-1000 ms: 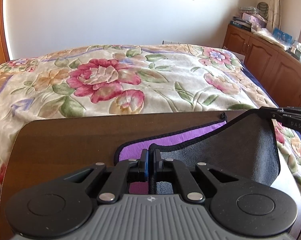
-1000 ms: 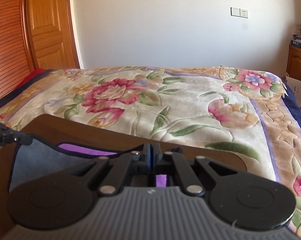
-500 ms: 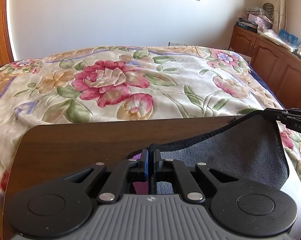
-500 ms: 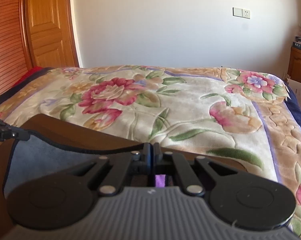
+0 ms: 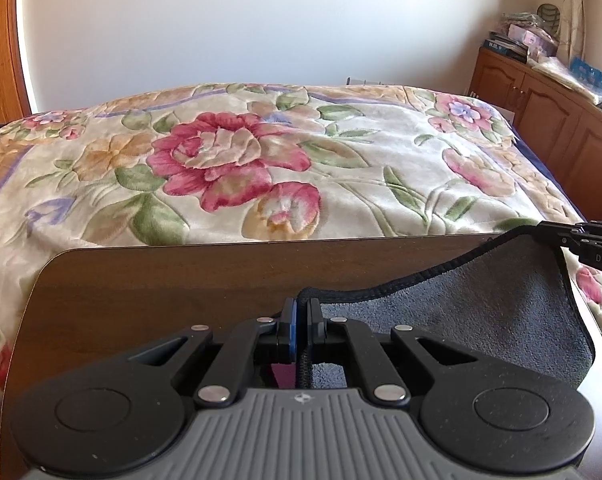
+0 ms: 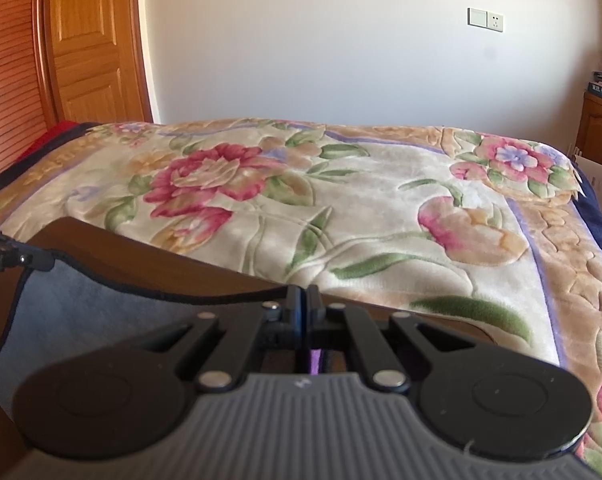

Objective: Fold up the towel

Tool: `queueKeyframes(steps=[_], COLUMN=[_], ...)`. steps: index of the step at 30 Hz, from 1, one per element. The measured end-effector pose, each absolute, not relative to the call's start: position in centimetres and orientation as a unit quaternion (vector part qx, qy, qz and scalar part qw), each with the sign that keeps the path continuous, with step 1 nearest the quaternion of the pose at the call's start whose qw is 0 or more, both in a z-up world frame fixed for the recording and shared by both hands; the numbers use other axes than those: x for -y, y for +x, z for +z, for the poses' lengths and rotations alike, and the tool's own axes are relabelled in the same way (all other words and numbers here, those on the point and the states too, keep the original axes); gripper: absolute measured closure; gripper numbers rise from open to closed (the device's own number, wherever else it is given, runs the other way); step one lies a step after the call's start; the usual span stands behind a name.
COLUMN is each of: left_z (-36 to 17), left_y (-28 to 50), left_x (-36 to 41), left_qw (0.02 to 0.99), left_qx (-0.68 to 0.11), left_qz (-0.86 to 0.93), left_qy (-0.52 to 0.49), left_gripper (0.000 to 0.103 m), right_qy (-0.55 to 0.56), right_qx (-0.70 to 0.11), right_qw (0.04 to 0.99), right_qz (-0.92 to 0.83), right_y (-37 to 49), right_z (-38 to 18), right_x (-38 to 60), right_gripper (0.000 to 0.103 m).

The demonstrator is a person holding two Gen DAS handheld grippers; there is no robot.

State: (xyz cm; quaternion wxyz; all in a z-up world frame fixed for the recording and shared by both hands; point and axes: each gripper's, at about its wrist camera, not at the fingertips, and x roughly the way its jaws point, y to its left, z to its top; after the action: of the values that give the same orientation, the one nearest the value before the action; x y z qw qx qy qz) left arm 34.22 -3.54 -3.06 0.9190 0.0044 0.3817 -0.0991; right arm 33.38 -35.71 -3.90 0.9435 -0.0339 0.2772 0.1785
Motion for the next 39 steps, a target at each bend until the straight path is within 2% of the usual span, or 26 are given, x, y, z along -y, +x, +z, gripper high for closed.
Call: queueKeyframes(steps=[22, 26, 27, 28, 29, 30, 31, 32, 35, 39], left_z=[-5.8, -6.0, -6.0, -6.1, -6.1, -6.1, -6.1, -6.1, -6.2, -6.3], left_y=[35.8, 35.6, 35.6, 35.6, 35.6, 35.5, 35.4, 35.3, 35.1, 34.8], left_x=[3.6, 3.8, 3.8, 3.8, 3.7, 3.8, 3.8, 3.8, 4.0, 3.9], left_qw=[0.913, 0.916, 0.917, 0.916, 0.917, 0.918, 0.920, 0.921, 0.922, 0.922], left_qx=[-0.399, -0.394, -0.393, -0.394, -0.394, -0.391, -0.387, -0.384, -0.384, -0.382], left_qz=[-0.080, -0.074, -0.072, -0.069, -0.067, -0.066, -0.064, -0.061, -0.056, -0.056], left_qy=[0.009, 0.014, 0.014, 0.012, 0.011, 0.012, 0.013, 0.013, 0.018, 0.009], left_gripper=[0.101, 0.098, 0.091, 0.082, 0.063, 0.049, 0.046, 0.043, 0.029, 0.015], right_qy=[-0.033, -0.027, -0.026, -0.026, -0.026, -0.028, -0.029, -0.028, -0.027, -0.034], right_qx=[-0.300, -0.309, -0.307, -0.307, -0.307, -0.307, -0.308, -0.306, -0.303, -0.301], right_qw=[0.938, 0.936, 0.937, 0.938, 0.938, 0.938, 0.938, 0.938, 0.940, 0.941], right_qz=[0.172, 0.166, 0.163, 0.160, 0.158, 0.156, 0.156, 0.157, 0.156, 0.152], right_y=[35.0, 35.2, 35.2, 35.1, 35.1, 35.1, 35.0, 34.9, 34.7, 34.4], right_z=[-6.7, -7.1, -7.1, -7.1, -7.1, -7.1, -7.1, -7.1, -7.1, -7.1], right_x=[36.1, 36.4, 36.4, 36.4, 36.4, 36.5, 36.5, 36.6, 36.7, 36.6], right_gripper=[0.100, 0.099, 0.098, 0.091, 0.079, 0.071, 0.054, 0.042, 0.040, 0.038])
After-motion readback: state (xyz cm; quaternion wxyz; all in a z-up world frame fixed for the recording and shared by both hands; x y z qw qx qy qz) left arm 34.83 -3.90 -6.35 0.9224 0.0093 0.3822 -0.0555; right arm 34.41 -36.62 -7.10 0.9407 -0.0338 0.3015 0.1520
